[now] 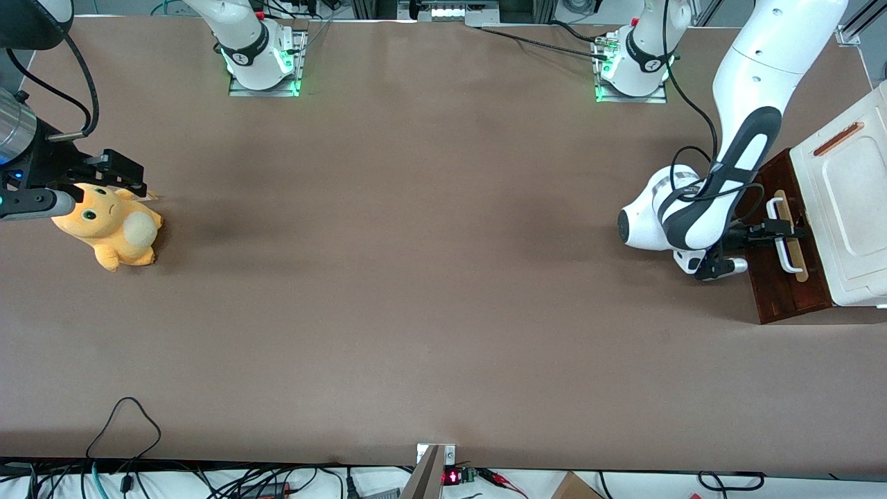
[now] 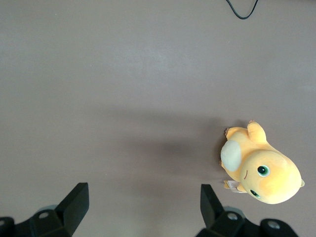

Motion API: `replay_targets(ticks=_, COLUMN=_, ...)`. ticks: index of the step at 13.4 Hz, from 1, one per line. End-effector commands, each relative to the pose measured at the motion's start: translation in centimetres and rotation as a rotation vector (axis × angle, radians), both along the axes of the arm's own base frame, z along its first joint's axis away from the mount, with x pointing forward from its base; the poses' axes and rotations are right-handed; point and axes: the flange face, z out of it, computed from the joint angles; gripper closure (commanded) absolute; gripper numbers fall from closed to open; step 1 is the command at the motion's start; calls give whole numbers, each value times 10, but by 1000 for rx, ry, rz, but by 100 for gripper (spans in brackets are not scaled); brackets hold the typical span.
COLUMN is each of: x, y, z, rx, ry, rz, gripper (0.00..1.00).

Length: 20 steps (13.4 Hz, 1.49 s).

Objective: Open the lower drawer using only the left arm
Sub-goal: 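Close the left gripper around the white bar handle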

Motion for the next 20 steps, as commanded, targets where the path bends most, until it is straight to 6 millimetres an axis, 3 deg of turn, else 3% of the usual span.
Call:
replay_targets(ticks=1, x=5, y=0, z=-4, rx=19, ry=-12, rz=-5, gripper=33)
replay_targets(ticks=13, x=-1, y=12, z=-16, rx=25, ry=-41, rz=15, gripper=53)
replay_targets(ticks=20, x=-4, y=13, z=-15, rx=37, ry=-48, rz=20, gripper=57)
